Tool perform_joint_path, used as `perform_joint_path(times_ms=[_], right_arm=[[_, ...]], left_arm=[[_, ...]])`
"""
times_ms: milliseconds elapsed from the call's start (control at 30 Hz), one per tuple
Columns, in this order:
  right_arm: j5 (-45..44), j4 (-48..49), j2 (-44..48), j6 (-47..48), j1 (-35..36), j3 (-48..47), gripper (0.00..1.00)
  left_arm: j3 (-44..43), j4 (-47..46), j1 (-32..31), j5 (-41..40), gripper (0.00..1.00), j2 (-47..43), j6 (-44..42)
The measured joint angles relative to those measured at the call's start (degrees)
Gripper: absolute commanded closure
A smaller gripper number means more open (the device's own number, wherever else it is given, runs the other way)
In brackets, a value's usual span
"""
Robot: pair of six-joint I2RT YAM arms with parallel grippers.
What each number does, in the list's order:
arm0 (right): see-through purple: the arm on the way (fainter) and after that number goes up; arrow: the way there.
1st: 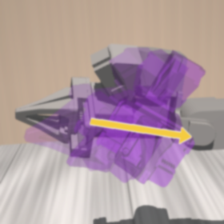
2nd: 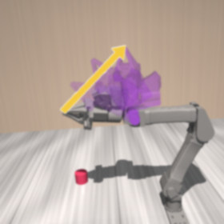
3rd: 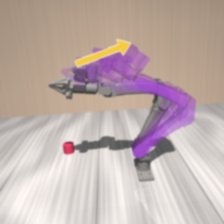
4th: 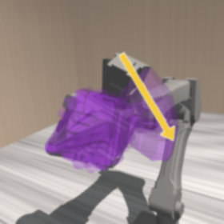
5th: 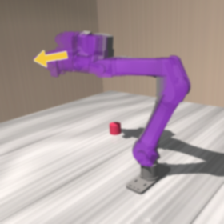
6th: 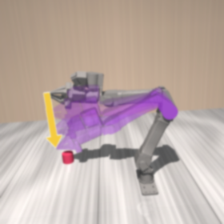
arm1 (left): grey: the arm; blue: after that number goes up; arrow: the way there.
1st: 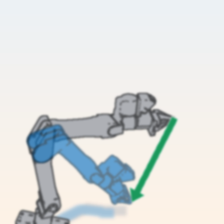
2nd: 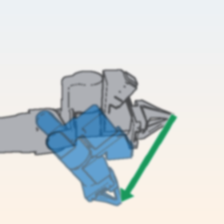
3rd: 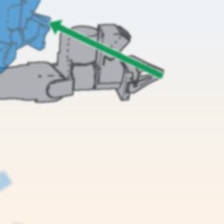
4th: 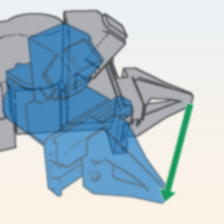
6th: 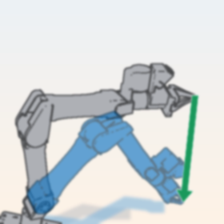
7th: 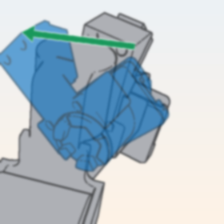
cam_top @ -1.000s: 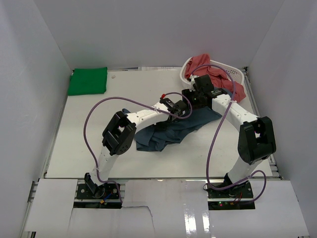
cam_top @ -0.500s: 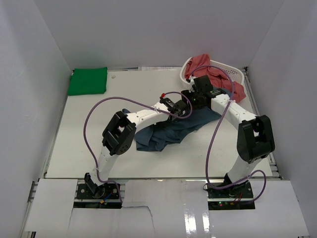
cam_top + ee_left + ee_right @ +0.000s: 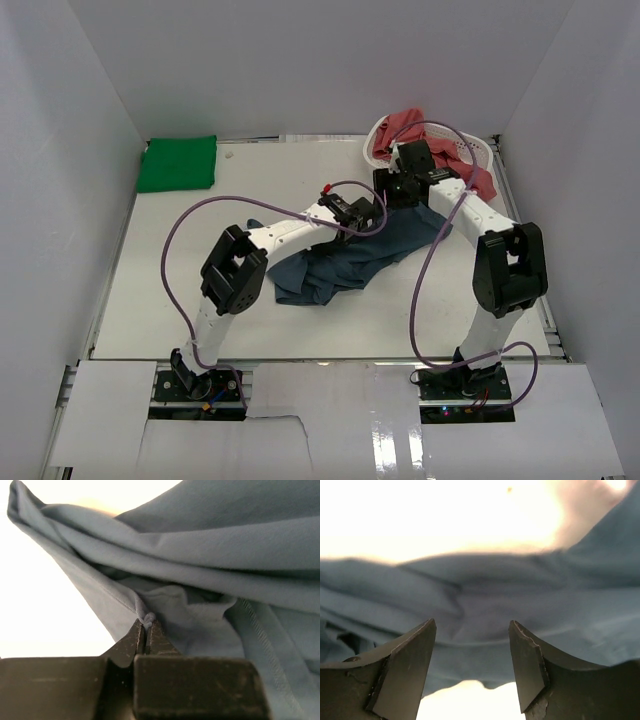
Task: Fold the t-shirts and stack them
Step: Flatten out the tshirt
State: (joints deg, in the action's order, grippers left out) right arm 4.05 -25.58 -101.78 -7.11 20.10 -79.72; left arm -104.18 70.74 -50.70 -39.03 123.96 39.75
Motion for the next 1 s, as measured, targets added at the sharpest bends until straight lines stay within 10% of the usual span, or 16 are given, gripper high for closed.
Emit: perform_joint_path(times_ms=[633, 1000], right_arm=[[5.44, -4.11, -28.00, -1.62, -5.42, -30.71, 0.34], [7.08, -8.15, -29.99, -4.13, -11.37, -36.74, 0.34]], left_arm=[[10.91, 4.07, 10.82, 2.49, 1.00, -22.69, -1.11], [14.08, 2.32, 30.56, 5.77, 1.00, -31.52, -7.17]])
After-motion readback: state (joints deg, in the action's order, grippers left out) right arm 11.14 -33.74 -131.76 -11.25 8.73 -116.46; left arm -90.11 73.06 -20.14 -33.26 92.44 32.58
